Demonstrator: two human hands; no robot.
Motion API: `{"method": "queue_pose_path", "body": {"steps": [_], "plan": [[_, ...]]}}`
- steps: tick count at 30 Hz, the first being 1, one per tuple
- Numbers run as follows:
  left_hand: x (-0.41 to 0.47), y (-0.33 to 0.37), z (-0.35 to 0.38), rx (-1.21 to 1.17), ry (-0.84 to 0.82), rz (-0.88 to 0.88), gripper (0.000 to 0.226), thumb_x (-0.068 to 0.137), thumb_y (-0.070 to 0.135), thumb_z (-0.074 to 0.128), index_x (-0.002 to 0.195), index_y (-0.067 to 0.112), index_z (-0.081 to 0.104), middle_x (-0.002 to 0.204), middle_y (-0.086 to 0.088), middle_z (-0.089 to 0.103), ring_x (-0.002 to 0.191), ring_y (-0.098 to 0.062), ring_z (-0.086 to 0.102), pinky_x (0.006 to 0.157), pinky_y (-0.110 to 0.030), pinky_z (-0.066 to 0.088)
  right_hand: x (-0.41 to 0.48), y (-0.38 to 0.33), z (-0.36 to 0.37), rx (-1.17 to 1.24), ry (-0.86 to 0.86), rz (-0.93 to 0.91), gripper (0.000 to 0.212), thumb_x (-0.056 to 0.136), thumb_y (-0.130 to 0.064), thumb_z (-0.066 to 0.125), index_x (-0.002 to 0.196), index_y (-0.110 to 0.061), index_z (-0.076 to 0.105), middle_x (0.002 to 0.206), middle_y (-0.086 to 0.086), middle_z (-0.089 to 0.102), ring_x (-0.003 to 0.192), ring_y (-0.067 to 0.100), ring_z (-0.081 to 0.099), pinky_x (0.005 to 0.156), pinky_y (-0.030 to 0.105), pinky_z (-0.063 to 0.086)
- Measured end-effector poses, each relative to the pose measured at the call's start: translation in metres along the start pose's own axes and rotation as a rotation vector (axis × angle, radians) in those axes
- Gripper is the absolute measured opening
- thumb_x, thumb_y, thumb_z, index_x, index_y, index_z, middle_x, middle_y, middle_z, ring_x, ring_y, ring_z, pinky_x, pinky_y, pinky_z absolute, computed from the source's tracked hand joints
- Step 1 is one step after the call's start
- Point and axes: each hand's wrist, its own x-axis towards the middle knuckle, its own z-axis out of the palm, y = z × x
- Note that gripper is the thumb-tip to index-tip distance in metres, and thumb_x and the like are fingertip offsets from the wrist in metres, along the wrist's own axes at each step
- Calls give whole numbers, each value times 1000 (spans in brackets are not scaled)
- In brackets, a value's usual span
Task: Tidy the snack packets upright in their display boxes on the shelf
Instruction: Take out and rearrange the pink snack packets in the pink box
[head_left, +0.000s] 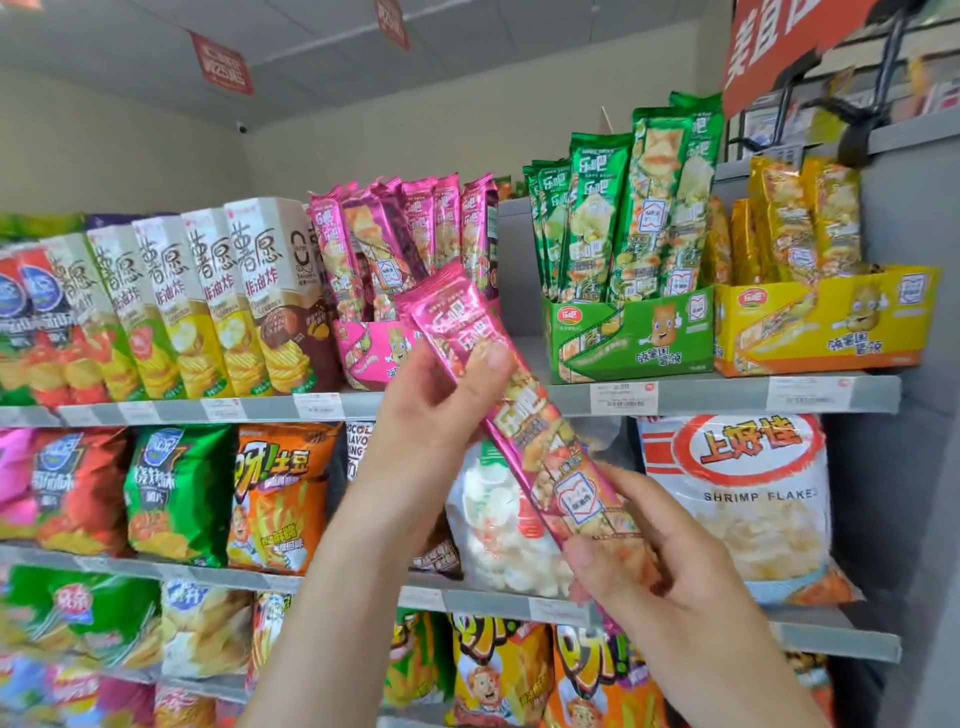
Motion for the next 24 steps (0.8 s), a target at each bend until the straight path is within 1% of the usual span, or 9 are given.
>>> {"method": "queue_pose_path", "body": {"steps": [7,9,11,14,16,18,20,22,24], "plan": [[20,19,-3,96,-97,187,71,76,12,75,136,21,38,96,-12,71,89,-24,68,80,-44,58,42,-4,8,-169,-52,-89,42,72,-74,58,109,-60,45,103,-18,69,89,4,68,80,36,56],[28,25,-4,87,-144,217,69,77,10,74,135,19,38,97,-10,71,89,-22,68,83,-45,57,62,-14,14,-131,-61,-166,31,79,-68,57,107,-68,44,102,-24,69,91,1,67,83,32,54],[39,36,-8,199,-184,277,62,80,19,72,133,21,40,97,-8,70,87,-17,66,80,-35,57,82,-26,20,-83,-78,-233,32,82,-52,61,104,-70,47,100,-28,69,91,-2,67,79,22,53],[68,60,-34,586,33,573,46,87,36,68,127,22,50,99,-5,64,86,-9,59,68,-16,48,117,-47,27,-65,-23,-370,30,90,-29,67,108,-49,53,101,-16,72,91,6,69,80,29,56],[91,75,-59,762,262,715,39,88,42,63,122,27,51,101,4,60,91,-4,55,72,-23,50,147,-63,28,-16,92,-441,27,82,-31,67,101,-45,54,100,-17,71,89,4,70,79,28,55],[113,79,-76,970,364,691,44,88,48,58,124,25,52,109,5,55,102,-12,53,86,-40,50,181,-81,31,-25,220,-512,28,78,-31,68,97,-43,52,95,-17,70,86,3,69,80,30,54],[130,70,-82,1121,300,571,54,85,53,57,129,22,51,113,1,56,108,-17,52,95,-40,44,215,-94,37,-65,310,-546,32,78,-30,69,99,-42,49,94,-15,69,87,5,68,85,38,55],[140,57,-82,1159,211,511,55,81,54,61,127,26,50,102,2,59,96,-6,54,86,-34,45,243,-97,46,-112,361,-537,32,79,-29,70,100,-38,48,96,-11,68,89,9,68,86,46,55],[149,48,-85,1169,176,524,48,80,50,62,122,30,52,87,11,56,79,5,53,71,-24,41,264,-91,55,-169,385,-498,32,81,-28,71,103,-33,49,96,-9,68,87,10,67,83,46,55]]}}
